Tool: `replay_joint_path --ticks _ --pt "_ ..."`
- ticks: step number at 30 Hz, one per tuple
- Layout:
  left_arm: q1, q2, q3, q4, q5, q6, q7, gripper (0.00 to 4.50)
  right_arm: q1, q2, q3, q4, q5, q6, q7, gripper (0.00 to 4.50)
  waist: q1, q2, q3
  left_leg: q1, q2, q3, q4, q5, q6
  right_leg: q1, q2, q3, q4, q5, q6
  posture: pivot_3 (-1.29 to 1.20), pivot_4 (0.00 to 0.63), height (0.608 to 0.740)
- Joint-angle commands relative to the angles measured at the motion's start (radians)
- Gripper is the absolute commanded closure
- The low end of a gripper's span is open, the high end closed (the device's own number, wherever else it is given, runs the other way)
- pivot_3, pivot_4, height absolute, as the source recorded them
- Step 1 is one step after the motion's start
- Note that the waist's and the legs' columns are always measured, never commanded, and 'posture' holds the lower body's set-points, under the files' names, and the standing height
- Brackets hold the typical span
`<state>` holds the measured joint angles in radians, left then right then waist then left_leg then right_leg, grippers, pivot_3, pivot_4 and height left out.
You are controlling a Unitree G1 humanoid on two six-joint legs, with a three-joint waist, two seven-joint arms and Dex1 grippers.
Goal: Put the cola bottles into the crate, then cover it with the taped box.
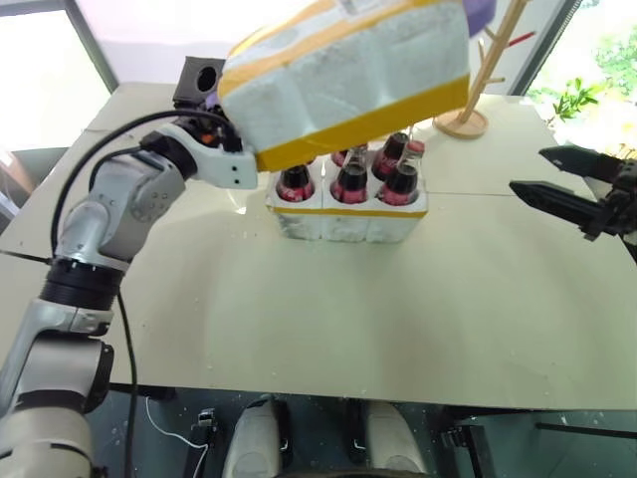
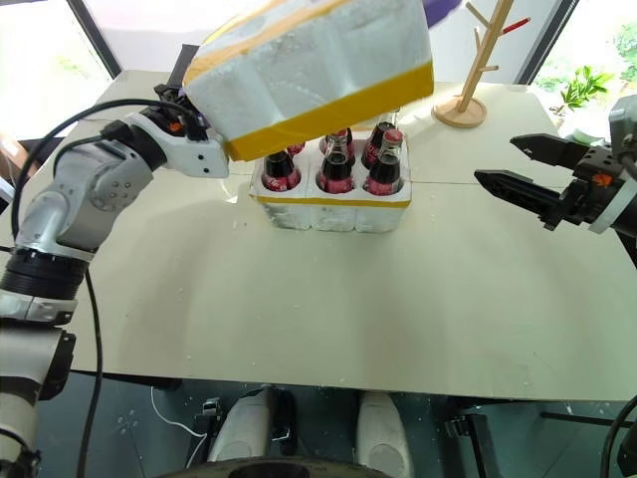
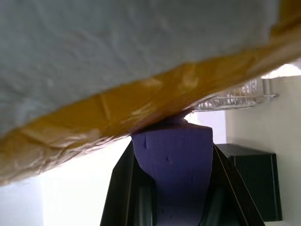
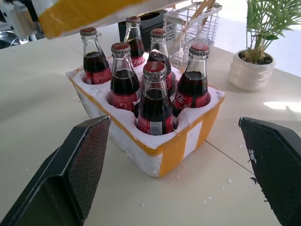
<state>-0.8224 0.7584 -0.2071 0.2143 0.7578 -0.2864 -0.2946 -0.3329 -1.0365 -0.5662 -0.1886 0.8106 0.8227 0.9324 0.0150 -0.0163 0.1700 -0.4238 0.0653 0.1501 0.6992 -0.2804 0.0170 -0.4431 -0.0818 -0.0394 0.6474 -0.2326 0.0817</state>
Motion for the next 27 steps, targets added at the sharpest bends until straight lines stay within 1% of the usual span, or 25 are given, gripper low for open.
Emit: replay_joint_path --ticks 1,10,15,19,27 --pt "-0.026 0.018 -0.016 0.002 0.049 0.008 0.016 4.11 -0.004 0.008 -0.046 -0.027 0.028 -0.009 -0.016 0.00 0.000 0.000 0.000 0.000 0.000 0.000 0.000 0.000 0.000 0.000 0.000 0.000 0.000 0.000 0.000 0.00 0.150 0.740" --pt "-0.078 0.020 0.001 0.074 0.011 -0.030 0.050 4.11 0.006 0.018 -0.038 -0.024 0.032 -0.022 -0.033 0.00 -0.001 0.000 0.000 0.000 0.000 0.000 0.000 0.000 0.000 0.000 0.000 0.000 0.000 0.000 0.000 0.00 0.150 0.740" --pt "-0.120 0.027 0.019 0.120 -0.027 -0.095 0.097 4.11 0.022 0.022 -0.036 -0.031 0.030 -0.030 -0.029 0.00 -0.002 0.000 0.000 0.000 0.000 0.000 0.000 0.000 0.000 0.000 0.000 0.000 0.000 0.000 0.000 0.00 0.150 0.740" --pt "-0.123 0.035 0.001 0.114 -0.033 -0.192 0.129 4.11 0.015 0.020 -0.044 -0.023 0.038 -0.030 -0.031 0.00 -0.003 0.000 0.000 0.000 0.000 0.000 0.000 0.000 0.000 0.000 0.000 0.000 0.000 0.000 0.000 0.00 0.150 0.740" --pt "-0.139 0.035 -0.051 0.150 0.062 -0.202 0.152 4.11 0.010 0.016 -0.046 -0.021 0.041 -0.034 -0.034 0.00 -0.002 0.000 0.000 0.000 0.000 0.000 0.000 0.000 0.000 0.000 0.000 0.000 0.000 0.000 0.000 0.00 0.150 0.740"
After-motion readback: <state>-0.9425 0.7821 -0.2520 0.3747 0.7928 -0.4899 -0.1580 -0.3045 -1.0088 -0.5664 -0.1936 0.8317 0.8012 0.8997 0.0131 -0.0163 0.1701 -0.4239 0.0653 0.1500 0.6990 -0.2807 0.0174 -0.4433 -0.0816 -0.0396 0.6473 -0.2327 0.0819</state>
